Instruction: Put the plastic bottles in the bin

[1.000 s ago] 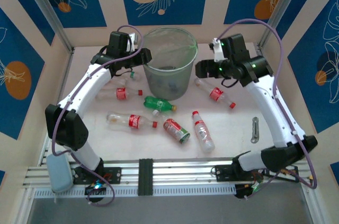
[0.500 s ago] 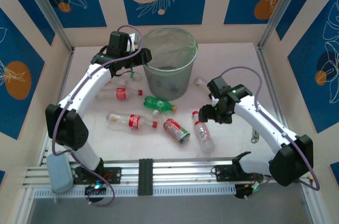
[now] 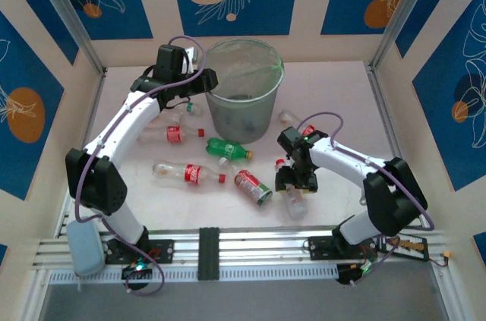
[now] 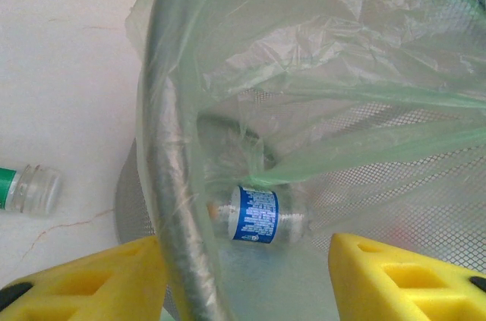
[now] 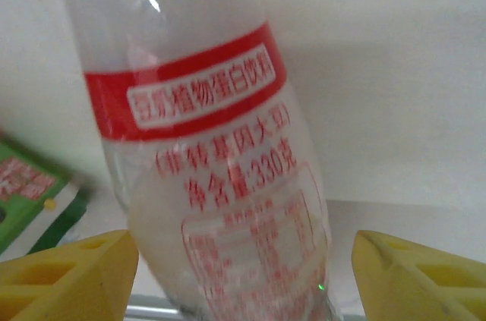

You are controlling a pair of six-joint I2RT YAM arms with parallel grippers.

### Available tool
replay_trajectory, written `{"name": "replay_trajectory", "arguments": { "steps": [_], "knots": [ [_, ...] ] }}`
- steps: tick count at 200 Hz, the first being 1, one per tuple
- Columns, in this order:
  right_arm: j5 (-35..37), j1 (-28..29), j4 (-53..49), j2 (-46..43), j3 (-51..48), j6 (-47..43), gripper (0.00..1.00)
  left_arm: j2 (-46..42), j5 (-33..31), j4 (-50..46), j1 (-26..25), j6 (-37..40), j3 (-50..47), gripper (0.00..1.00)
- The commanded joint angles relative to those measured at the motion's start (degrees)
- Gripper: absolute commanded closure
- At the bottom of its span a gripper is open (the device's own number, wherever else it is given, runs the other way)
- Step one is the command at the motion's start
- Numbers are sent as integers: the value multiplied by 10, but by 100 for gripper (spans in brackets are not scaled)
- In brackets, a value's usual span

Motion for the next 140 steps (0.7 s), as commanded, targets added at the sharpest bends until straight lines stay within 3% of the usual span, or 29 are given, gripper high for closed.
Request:
{"name": "replay_trajectory", "arguments": {
  "steps": [1,83,140],
  "knots": [
    [5,3,31,19,-13,15,26,21,20,-1,-11,12,-4,42],
    [16,-5,61,51,-23,19,37,25,19,-4,-10,14,-2,42],
    [43,-15,14,-16,-1,22,46,24,20,-2,-9,14,-3,42]
  ]
}}
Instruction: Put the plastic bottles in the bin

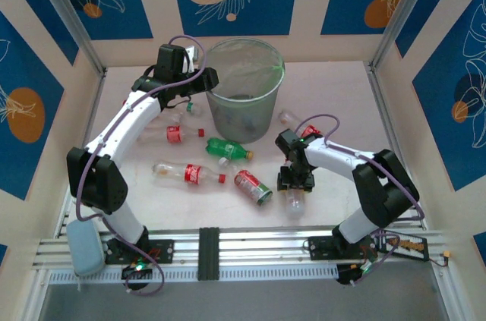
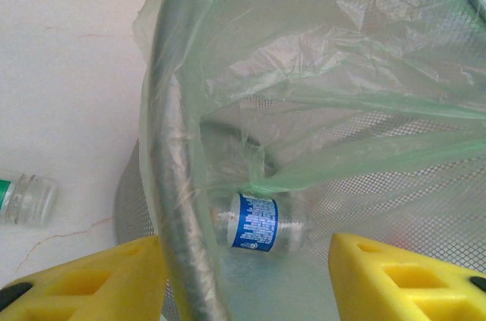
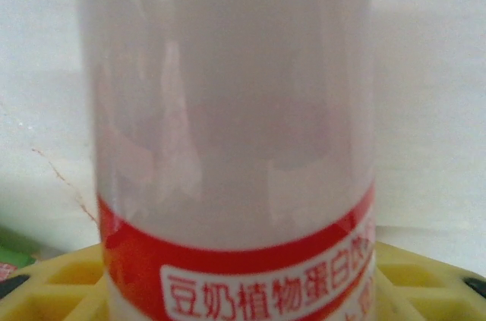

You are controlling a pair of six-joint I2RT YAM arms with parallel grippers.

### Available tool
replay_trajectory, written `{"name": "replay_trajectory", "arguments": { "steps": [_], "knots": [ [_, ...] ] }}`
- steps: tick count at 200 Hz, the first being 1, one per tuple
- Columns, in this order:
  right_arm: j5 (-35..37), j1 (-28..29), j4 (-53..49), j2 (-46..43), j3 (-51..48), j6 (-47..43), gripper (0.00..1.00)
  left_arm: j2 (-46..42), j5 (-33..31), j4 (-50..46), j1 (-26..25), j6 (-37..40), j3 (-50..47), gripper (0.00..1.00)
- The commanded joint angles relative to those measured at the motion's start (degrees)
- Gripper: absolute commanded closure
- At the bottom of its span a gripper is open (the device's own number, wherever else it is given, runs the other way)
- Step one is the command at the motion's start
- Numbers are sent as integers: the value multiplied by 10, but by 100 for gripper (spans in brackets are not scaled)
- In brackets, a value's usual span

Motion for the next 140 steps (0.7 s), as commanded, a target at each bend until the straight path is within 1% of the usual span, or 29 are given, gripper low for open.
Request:
{"name": "replay_trajectory", "arguments": {
  "steps": [1,24,40,58,76,99,115,140],
  "knots": [
    [18,-8,-39,-47,16,9,46,19,20,-17,-9,15,-3,42],
    [21,-18,-74,-96,29,10,47,18,23,-15,-9,13,-3,42],
    [24,-32,-112,-145,59,1,47,16,23,-19,-9,15,-3,42],
    [11,-60,-140,-212,127,-23,47,13,25,-27,-9,17,-2,42],
    [-2,-96,-147,-243,219,-50,48,9,24,-30,-9,18,-3,42],
    [6,-111,-134,-224,351,-91,48,10,25,-33,-9,19,-2,42],
    [6,-111,-104,-188,434,-120,48,13,31,-34,-9,19,0,42],
    [-22,-99,-40,-113,549,-143,48,16,34,-36,-9,20,6,42]
  ]
}}
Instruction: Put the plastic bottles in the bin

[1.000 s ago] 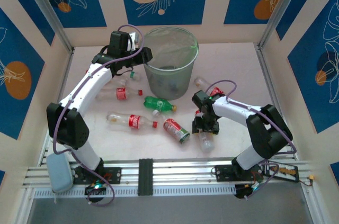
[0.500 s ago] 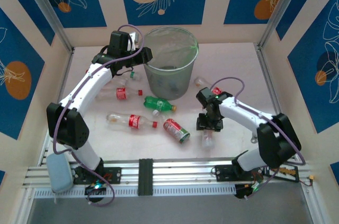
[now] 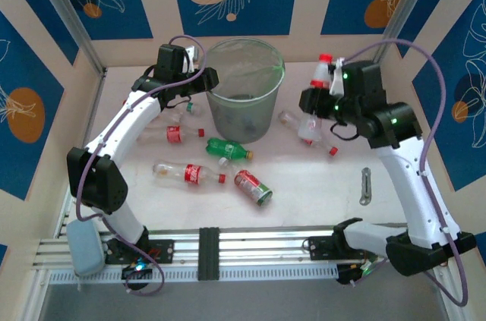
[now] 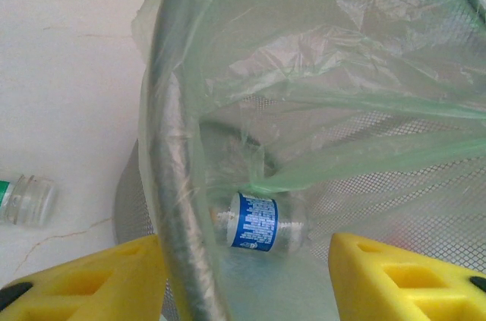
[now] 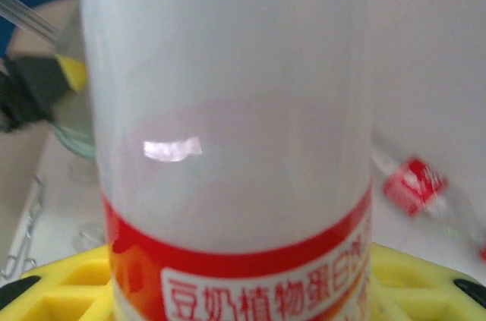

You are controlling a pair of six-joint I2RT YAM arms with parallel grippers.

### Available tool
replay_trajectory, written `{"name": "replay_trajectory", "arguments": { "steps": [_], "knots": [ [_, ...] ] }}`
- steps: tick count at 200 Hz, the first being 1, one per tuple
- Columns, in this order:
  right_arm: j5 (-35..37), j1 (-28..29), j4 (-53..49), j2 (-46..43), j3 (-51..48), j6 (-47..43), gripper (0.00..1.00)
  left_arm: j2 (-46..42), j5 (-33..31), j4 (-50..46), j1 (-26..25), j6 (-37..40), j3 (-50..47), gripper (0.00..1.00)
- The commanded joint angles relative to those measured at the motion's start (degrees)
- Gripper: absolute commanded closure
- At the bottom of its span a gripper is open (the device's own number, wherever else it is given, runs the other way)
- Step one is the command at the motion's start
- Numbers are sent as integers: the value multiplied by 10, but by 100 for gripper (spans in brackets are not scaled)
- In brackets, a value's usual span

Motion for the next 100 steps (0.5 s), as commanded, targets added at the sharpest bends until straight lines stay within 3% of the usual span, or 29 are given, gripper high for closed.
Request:
{"name": "replay_trajectory", "arguments": {
  "steps": [1,64,100],
  "knots": [
    [-32,12,55,72,81,-47,48,16,32,-36,-9,19,6,42],
    [-81,74,81,339,377,-78,49,19,41,-45,-10,18,13,43],
    [-92,91,48,453,460,-88,49,13,36,-48,-10,19,15,43]
  ]
}}
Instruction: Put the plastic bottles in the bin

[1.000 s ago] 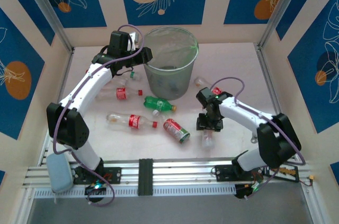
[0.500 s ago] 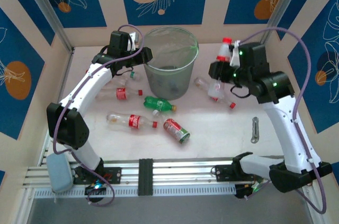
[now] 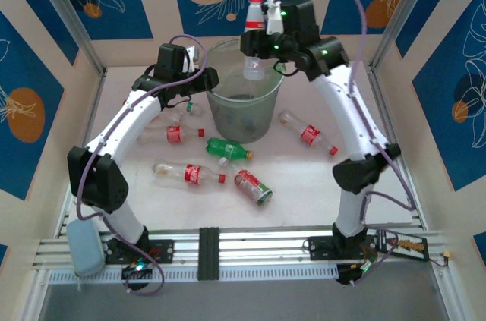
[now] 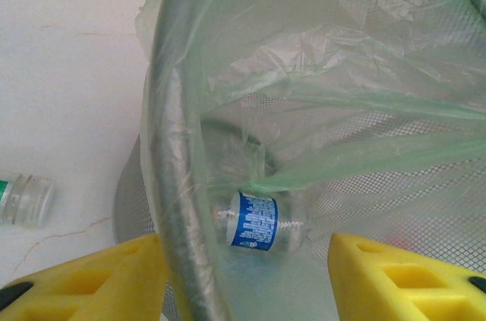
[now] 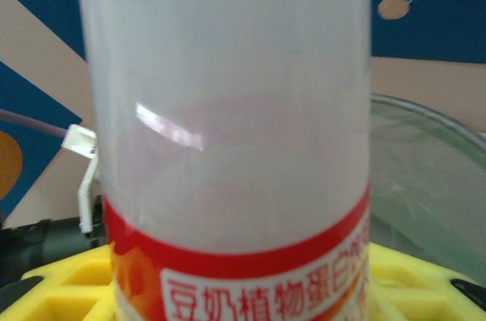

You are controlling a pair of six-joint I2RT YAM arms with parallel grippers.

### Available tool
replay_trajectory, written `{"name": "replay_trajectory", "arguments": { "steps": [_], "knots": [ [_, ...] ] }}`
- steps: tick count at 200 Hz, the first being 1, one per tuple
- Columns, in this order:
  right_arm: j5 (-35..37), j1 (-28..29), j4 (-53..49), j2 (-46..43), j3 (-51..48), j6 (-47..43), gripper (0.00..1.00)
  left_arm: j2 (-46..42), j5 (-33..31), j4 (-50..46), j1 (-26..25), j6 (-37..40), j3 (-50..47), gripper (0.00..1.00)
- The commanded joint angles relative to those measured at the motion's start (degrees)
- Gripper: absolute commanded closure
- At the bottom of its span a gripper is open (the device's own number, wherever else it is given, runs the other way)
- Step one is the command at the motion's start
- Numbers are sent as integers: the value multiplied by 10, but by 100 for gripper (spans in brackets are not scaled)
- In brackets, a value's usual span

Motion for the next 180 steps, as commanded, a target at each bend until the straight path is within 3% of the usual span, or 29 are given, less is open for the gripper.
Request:
{"name": "replay_trajectory", "arguments": {
  "steps": [1,145,180],
  "knots": [
    [-27,10,-31,43,42,-18,49,9,33,-41,-10,18,8,43],
    [-50,30,-67,194,-46,-86,48,14,33,-36,-10,18,23,43],
    [-52,37,-36,194,-96,-92,40,14,33,-34,-10,17,22,43]
  ]
}}
